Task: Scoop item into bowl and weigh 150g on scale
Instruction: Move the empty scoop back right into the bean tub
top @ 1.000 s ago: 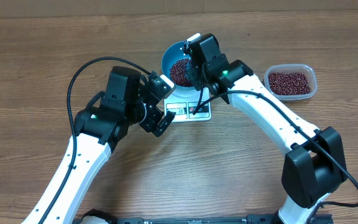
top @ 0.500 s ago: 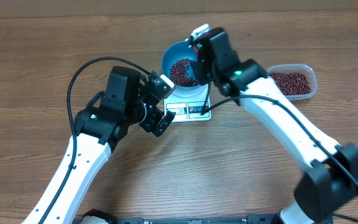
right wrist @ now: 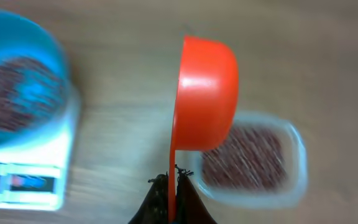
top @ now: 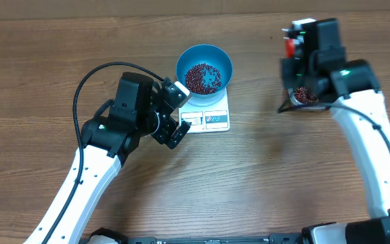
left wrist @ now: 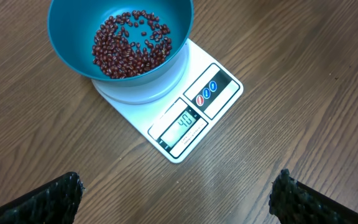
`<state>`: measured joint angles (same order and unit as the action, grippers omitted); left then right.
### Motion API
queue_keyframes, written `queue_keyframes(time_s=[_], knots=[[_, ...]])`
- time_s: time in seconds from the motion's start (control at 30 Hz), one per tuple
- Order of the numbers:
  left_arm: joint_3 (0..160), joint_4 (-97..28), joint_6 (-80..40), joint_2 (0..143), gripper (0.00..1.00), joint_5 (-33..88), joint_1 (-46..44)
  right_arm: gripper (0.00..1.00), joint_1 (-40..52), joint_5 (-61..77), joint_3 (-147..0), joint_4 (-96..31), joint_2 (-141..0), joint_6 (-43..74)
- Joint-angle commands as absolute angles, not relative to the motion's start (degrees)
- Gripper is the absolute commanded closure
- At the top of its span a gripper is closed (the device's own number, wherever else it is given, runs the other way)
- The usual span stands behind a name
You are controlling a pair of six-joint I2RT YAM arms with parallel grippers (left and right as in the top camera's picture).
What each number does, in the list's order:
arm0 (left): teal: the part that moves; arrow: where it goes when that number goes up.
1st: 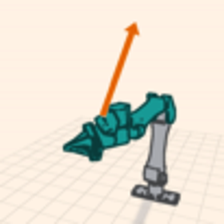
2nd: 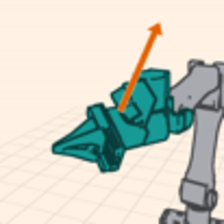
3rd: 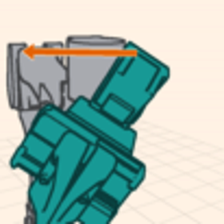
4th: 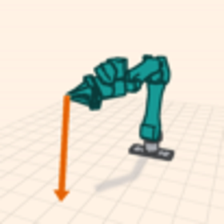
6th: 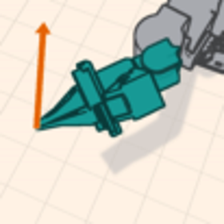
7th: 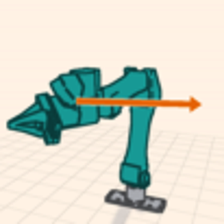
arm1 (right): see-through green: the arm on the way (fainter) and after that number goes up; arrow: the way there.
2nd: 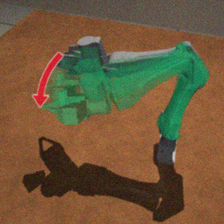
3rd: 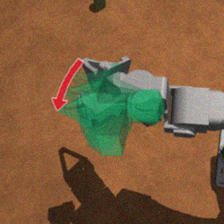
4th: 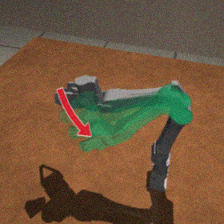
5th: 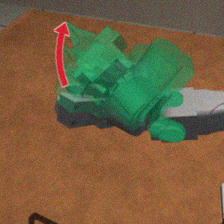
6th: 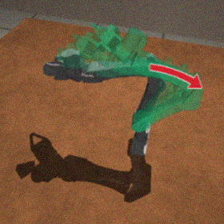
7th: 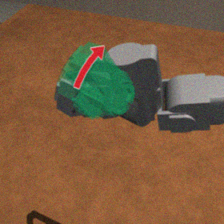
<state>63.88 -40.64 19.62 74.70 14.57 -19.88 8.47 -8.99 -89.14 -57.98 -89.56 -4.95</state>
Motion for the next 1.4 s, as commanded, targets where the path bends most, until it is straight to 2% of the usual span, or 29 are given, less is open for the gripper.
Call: queue_keyframes(time_s=[0.0,0.17,0.37,0.7,1.37], knots=[[63.75,-40.47,19.07,74.91,0.0,14.85,-20.27,0.96,3.68,-8.91,-90.02,-60.2,-90.32,-7.11],[63.75,-40.45,19.07,74.91,0.0,14.85,-20.27,0.96,-1.76,-6.04,-89.97,-63.4,-93.73,-16.43],[63.75,-40.47,19.07,74.91,0.0,14.85,-20.27,0.96,-3.25,-5.02,-89.97,-64.71,-98.8,-19.73],[63.75,-40.47,19.07,74.91,0.0,14.85,-20.27,0.96,-3.7,-5.06,-89.97,-65.25,-106.28,-19.79],[63.75,-40.47,19.07,74.91,0.0,14.83,-20.27,0.96,-13.65,-4.99,-89.97,-60.45,-106.54,-20.08]])
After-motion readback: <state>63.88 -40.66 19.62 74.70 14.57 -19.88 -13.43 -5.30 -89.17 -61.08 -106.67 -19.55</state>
